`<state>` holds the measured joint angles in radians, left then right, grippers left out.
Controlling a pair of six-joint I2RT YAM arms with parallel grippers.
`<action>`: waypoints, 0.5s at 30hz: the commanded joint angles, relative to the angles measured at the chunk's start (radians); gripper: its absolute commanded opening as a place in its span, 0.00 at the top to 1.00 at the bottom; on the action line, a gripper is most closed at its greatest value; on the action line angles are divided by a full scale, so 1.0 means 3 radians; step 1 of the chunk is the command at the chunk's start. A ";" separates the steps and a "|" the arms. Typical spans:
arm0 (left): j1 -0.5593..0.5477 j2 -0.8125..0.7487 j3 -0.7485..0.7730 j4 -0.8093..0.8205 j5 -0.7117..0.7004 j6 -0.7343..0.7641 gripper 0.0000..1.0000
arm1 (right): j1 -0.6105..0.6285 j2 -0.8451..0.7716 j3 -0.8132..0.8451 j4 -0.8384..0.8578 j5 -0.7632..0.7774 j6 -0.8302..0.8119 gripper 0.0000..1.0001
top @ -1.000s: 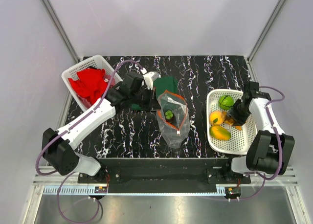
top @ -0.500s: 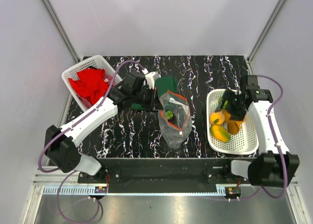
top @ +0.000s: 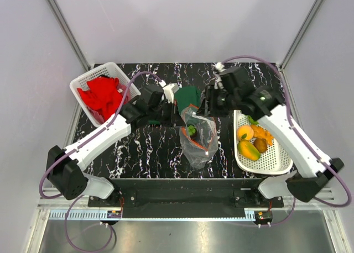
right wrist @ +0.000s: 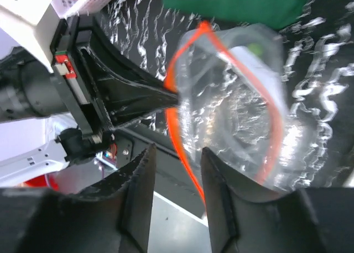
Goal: Open the zip-top bag and remove the fake food
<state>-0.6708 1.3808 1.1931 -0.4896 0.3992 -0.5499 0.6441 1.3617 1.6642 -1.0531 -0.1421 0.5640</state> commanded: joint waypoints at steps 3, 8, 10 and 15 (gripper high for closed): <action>-0.0060 -0.0134 0.0017 0.0246 -0.0119 -0.0100 1.00 | 0.0302 0.0416 -0.0351 0.0549 -0.0017 0.0431 0.75; -0.0111 -0.0128 0.0001 0.0297 -0.0155 -0.0161 1.00 | 0.0307 0.0498 -0.0740 0.0754 0.0264 0.0391 0.90; -0.0131 -0.0128 0.0001 0.0328 -0.0150 -0.0176 1.00 | 0.0302 0.0543 -0.0822 0.0815 0.0391 0.0375 0.92; -0.0172 -0.0088 -0.0004 0.0384 -0.0134 -0.0248 1.00 | 0.0302 0.0738 -0.0950 0.1015 0.0438 0.0298 0.92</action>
<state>-0.7109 1.3788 1.1904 -0.4454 0.3691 -0.6014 0.7330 1.5482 1.3964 -0.8505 -0.0616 0.6666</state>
